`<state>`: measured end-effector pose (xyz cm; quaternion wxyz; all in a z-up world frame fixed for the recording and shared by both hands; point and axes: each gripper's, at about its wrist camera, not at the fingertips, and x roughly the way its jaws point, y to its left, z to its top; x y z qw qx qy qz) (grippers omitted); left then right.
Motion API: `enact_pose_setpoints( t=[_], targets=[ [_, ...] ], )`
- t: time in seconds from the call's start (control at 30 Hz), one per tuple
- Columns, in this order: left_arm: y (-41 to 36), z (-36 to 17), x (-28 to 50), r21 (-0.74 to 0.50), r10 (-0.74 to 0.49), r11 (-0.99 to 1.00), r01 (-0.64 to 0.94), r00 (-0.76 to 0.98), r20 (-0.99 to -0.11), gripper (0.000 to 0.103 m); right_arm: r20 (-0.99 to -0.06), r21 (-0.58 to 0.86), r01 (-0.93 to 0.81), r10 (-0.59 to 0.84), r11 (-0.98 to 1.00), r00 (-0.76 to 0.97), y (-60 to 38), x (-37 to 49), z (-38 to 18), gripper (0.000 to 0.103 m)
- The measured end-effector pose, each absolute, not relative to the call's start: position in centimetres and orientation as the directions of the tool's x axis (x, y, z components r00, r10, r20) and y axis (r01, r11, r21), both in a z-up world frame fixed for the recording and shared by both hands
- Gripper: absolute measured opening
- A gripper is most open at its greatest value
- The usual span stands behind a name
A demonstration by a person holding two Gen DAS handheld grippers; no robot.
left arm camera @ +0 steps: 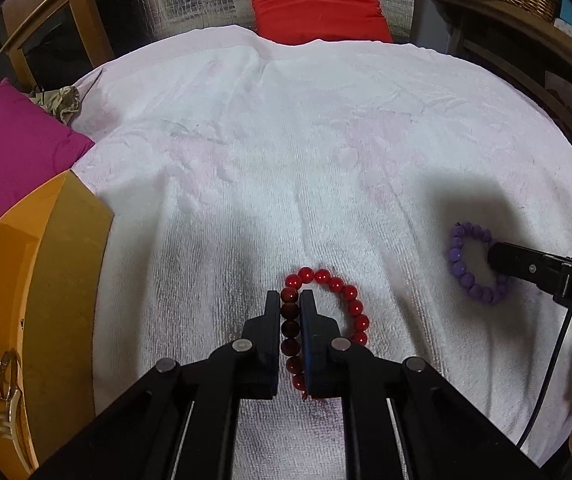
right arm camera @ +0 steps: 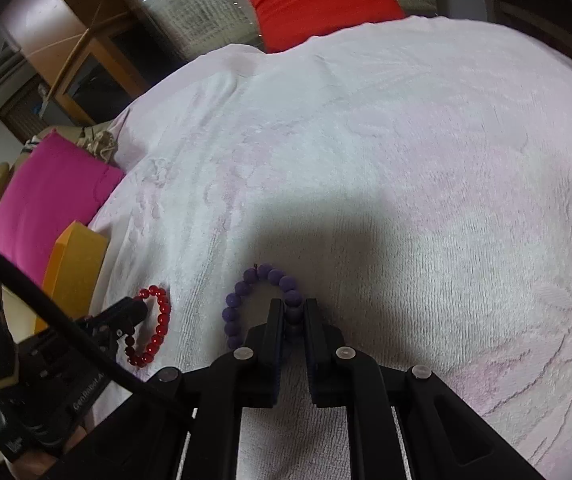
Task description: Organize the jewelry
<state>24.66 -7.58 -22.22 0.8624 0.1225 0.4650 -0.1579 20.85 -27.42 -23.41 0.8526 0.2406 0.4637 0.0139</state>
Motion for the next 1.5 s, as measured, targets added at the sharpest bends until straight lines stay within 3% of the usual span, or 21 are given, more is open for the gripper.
enact_pose_setpoints(
  t=[0.5, 1.2, 1.5],
  targets=[
    [-8.4, -22.6, 24.5, 0.084, -0.154, 0.913, 0.400, 0.526, -0.836, 0.010, -0.790, 0.344, 0.163, 0.191, 0.925, 0.583, -26.4, 20.9, -23.1, 0.012],
    [-4.8, -20.0, 25.0, -0.036, -0.245, 0.934, 0.356, 0.563, -0.789, 0.010, -0.753, 0.385, 0.166, 0.205, 0.908, 0.625, -27.1, 20.4, -22.0, 0.011],
    [-5.0, -18.3, 24.0, -0.050, -0.291, 0.922, 0.384, 0.601, -0.744, 0.010, -0.690, 0.423, 0.124, 0.230, 0.898, 0.687, -27.0, 19.6, -20.5, 0.011]
  ],
)
